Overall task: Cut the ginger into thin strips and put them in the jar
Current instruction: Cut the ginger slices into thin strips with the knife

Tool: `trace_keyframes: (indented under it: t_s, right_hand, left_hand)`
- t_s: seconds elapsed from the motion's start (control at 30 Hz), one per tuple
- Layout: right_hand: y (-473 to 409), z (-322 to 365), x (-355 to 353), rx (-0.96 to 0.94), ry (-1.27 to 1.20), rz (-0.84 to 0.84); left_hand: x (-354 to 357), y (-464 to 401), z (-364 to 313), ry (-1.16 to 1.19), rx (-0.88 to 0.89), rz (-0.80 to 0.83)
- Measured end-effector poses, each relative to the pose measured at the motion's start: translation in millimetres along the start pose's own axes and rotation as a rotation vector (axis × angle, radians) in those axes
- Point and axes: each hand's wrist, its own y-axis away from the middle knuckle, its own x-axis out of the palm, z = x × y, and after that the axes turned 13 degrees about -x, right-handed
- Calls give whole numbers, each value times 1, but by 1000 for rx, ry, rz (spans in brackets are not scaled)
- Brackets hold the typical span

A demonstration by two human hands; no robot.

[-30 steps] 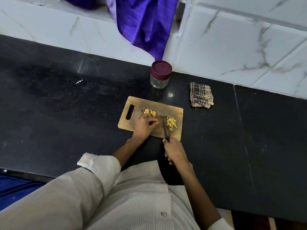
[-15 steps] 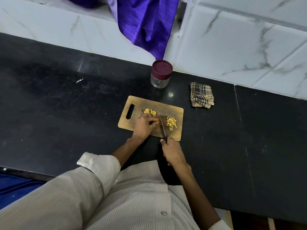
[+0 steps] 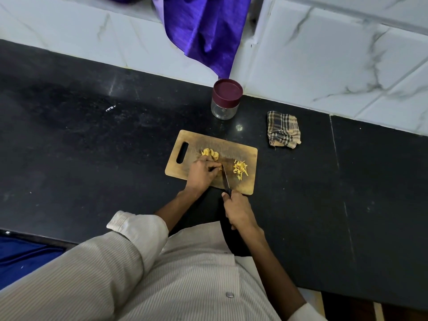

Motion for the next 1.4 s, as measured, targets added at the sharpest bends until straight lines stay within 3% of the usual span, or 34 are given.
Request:
trace_keyframes:
  t_s: [0.53, 0.97, 1.4]
  right_hand:
    - [-7, 17, -4, 130, 133, 94]
    - [-11, 16, 4, 25, 121, -93]
    - [-5, -1, -3, -17, 100, -122]
  left_hand:
    - [2, -2, 2, -5, 12, -4]
    - [0, -1, 1, 24, 1, 11]
    - [0, -1, 1, 13, 2, 3]
